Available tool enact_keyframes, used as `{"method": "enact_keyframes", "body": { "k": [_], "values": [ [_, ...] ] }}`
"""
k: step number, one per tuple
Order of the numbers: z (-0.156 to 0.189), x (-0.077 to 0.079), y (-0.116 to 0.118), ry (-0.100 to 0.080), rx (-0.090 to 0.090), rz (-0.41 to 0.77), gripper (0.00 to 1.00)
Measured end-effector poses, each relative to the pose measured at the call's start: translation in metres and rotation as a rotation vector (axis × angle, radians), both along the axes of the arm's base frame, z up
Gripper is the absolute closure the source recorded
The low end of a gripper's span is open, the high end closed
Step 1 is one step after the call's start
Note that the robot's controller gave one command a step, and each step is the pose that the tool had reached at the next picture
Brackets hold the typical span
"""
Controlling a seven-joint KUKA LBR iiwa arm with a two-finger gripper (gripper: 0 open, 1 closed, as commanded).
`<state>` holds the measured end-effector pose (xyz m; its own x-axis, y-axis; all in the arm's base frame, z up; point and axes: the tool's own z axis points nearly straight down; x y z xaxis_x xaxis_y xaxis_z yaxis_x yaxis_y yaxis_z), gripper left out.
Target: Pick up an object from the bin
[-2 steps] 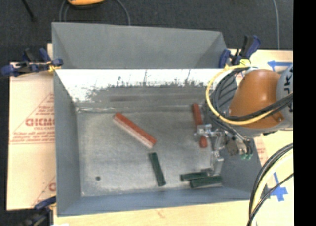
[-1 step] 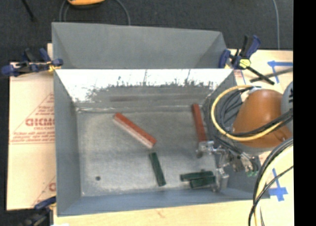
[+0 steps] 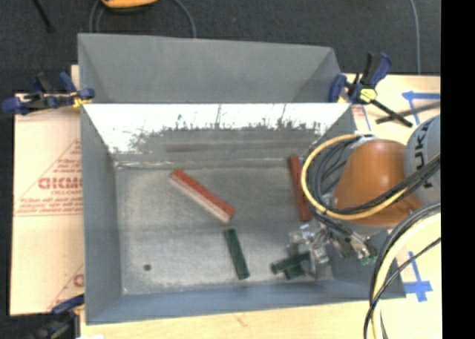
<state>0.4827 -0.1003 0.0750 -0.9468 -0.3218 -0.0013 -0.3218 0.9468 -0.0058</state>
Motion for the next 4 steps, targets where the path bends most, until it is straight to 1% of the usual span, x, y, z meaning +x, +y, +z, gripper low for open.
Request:
{"method": "enact_keyframes", "body": {
  "k": [1, 2, 3, 4],
  "values": [
    [0.000, 0.000, 0.000, 0.000, 0.000, 0.001, 1.00],
    [0.133, -0.007, -0.018, -0.003, 0.001, 0.367, 1.00],
    [0.130, -0.008, -0.017, 0.001, 0.005, 0.364, 0.00],
    [0.130, -0.008, -0.017, 0.001, 0.005, 0.363, 0.00]
  ]
}}
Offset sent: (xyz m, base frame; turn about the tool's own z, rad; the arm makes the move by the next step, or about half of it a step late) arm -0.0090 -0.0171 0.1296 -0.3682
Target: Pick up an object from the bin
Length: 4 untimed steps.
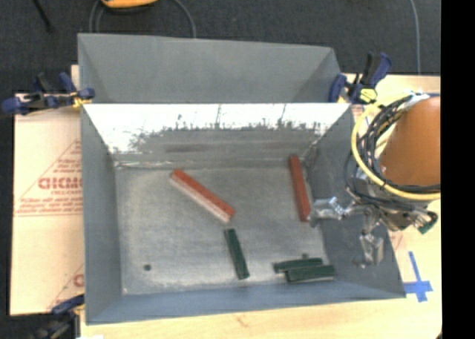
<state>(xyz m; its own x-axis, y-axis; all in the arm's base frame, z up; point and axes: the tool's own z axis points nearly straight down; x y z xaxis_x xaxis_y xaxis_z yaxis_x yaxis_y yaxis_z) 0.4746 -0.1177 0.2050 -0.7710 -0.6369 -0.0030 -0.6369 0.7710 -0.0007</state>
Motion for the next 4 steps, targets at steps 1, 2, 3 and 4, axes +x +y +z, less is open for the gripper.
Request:
{"method": "enact_keyframes", "body": {
  "k": [1, 2, 3, 4],
  "values": [
    [-0.052, 0.003, 0.016, -0.007, -0.003, 0.023, 0.00],
    [-0.131, 0.016, 0.014, -0.004, -0.002, -0.107, 1.00],
    [-0.131, 0.016, 0.014, -0.004, -0.002, -0.106, 1.00],
    [0.044, 0.012, 0.022, -0.005, -0.002, -0.028, 1.00]
  ]
}}
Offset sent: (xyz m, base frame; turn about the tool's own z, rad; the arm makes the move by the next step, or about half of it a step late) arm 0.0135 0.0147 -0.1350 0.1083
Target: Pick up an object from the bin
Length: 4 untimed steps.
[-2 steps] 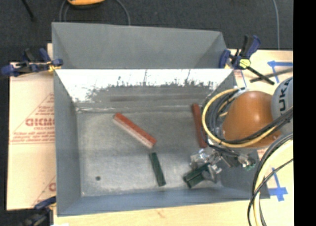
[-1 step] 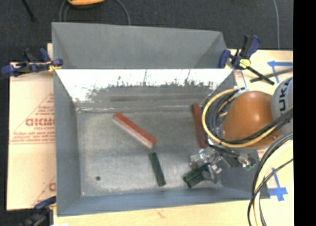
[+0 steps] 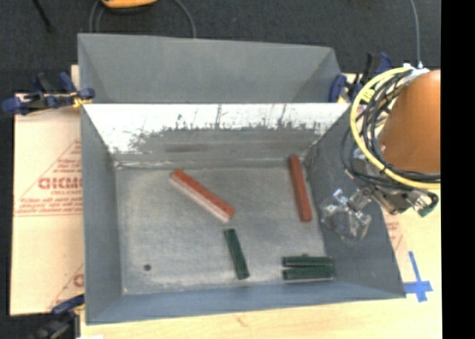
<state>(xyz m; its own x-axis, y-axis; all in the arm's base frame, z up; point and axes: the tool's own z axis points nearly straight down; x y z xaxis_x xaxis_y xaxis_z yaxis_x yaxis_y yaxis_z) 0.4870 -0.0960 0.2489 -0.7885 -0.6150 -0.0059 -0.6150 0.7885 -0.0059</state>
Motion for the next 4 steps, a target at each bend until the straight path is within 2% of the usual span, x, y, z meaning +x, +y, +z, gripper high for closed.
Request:
{"method": "enact_keyframes", "body": {
  "k": [1, 2, 3, 4],
  "values": [
    [-0.002, -0.001, 0.001, 0.005, 0.002, -0.003, 0.00],
    [-0.002, -0.001, 0.001, 0.006, 0.002, -0.004, 0.00],
    [-0.051, -0.006, 0.006, -0.002, 0.000, 0.026, 0.00],
    [-0.066, -0.008, 0.007, 0.003, 0.001, 0.035, 0.00]
  ]
}}
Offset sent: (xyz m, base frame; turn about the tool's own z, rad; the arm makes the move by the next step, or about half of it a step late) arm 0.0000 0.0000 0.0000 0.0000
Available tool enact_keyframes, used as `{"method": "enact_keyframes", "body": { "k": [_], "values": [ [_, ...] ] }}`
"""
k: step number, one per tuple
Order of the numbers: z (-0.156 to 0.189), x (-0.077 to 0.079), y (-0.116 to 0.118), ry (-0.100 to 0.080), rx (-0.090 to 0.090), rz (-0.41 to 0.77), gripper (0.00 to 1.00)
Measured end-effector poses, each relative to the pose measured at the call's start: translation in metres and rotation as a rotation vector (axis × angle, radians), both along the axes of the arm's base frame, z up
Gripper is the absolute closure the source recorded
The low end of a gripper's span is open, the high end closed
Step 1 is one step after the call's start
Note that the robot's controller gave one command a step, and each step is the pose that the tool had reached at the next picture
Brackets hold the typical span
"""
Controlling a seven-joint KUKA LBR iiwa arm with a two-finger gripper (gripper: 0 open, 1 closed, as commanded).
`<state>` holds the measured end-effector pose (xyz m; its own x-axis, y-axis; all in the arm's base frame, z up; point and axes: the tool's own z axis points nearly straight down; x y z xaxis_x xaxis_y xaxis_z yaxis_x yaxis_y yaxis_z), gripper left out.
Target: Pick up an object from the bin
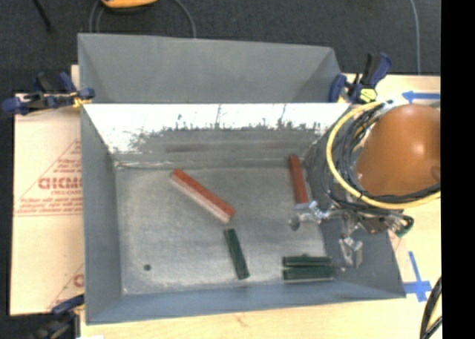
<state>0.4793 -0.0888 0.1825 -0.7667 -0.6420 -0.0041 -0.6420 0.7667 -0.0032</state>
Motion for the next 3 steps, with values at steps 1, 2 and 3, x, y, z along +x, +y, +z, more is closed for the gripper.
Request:
{"method": "enact_keyframes", "body": {
  "k": [1, 2, 3],
  "values": [
    [-0.031, 0.011, 0.001, 0.002, 0.000, 0.040, 0.00],
    [-0.068, 0.015, 0.007, 0.001, 0.000, 0.019, 0.00],
    [-0.110, 0.004, -0.016, -0.009, -0.003, 0.368, 1.00]
  ]
}}
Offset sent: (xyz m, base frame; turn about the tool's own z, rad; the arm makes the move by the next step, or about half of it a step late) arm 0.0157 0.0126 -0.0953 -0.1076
